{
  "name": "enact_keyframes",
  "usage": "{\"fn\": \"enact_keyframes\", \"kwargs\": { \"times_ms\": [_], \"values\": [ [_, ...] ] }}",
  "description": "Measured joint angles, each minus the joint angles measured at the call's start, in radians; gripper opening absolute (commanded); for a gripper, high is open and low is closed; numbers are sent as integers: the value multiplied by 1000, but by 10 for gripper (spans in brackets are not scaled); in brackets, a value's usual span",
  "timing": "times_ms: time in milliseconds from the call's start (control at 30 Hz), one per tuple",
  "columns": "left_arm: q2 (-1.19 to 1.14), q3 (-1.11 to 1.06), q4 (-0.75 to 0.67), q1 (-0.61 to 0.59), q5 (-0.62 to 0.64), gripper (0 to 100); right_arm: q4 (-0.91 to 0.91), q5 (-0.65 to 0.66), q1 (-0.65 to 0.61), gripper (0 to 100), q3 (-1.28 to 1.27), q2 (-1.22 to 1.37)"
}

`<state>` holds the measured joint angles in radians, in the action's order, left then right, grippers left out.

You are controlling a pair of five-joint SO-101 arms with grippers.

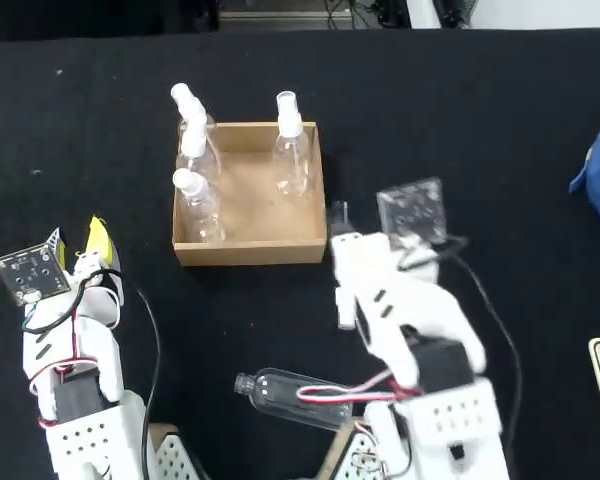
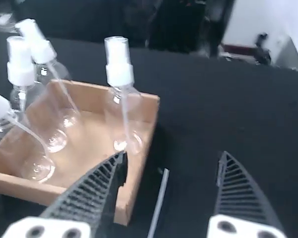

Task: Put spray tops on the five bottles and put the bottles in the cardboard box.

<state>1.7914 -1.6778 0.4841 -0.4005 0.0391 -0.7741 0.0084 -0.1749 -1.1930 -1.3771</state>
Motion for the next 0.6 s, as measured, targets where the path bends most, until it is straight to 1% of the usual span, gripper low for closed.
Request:
{"fn": "enact_keyframes", "kwargs": {
  "times_ms": [100, 233, 400, 567, 600],
  "values": [
    [0, 0, 0, 0, 0, 30, -92, 37, 64, 250, 8, -66],
    [0, 0, 0, 0, 0, 30, -230, 187, 98, 250, 66, -81],
    [0, 0, 0, 0, 0, 30, -473, 388, 100, 250, 210, -77],
    [0, 0, 0, 0, 0, 30, -706, 493, 100, 253, 407, 83],
    [0, 0, 0, 0, 0, 30, -753, 523, 80, 253, 448, 127]
  ]
}}
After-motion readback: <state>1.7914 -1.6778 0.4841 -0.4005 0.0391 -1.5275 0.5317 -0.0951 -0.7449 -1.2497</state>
